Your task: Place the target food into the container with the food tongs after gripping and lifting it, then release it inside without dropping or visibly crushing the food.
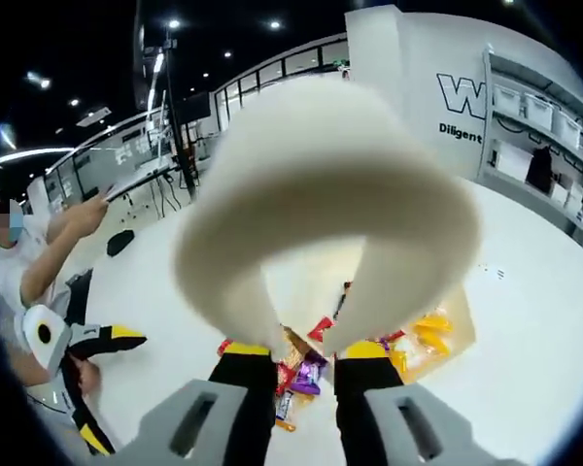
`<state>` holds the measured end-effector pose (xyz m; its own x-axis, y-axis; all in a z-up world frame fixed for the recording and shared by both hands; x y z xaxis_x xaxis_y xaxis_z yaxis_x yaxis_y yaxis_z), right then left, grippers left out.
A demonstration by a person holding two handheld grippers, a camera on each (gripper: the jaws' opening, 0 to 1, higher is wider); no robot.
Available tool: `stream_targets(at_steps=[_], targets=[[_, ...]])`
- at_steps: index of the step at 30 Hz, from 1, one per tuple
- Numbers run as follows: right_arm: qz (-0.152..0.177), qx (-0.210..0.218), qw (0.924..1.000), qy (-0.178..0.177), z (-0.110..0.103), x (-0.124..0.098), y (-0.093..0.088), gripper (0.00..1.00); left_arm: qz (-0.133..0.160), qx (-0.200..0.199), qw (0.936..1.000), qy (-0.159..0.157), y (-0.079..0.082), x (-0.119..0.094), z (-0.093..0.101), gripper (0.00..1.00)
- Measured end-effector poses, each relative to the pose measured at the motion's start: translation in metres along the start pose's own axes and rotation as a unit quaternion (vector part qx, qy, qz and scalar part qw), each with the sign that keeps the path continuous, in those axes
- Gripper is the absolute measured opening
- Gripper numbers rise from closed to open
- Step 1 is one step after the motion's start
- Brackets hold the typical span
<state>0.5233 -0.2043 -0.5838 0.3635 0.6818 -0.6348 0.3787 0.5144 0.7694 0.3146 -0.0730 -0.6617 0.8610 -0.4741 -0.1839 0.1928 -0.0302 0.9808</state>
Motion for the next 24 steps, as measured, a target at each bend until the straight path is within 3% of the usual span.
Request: stream_targets(at_steps=[6, 14, 24], targets=[[-0.021, -0.022, 0.9995, 0.005, -0.015, -0.001, -0.022, 0.16, -0.002, -0.001, 1.0000, 0.001, 0.000, -0.001, 0.001, 0.98], [-0.036, -0.011, 0.9993, -0.009, -0.016, 0.006, -0.042, 0.16, -0.005, 0.002, 1.0000, 0.002, 0.000, 0.000, 0.003, 0.98], [-0.041, -0.013, 0.9986, -0.030, -0.017, 0.015, -0.052, 0.17, -0.008, 0.007, 0.9999, 0.002, -0.001, 0.000, 0.004, 0.98]])
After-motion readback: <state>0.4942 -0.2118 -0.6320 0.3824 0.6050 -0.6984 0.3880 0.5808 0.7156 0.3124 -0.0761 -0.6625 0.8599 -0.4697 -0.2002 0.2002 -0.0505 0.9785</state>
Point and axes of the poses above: the point that each gripper's makers call its tool centre point, and the gripper's own axes: x roughly forward along the fingers, z roughly to its right, y roughly out of its top, the point moved 9 cm from there along -x, roughly backward along the fingers, and after that the axes turned 3 degrees about -z, right-handed, at the moved point
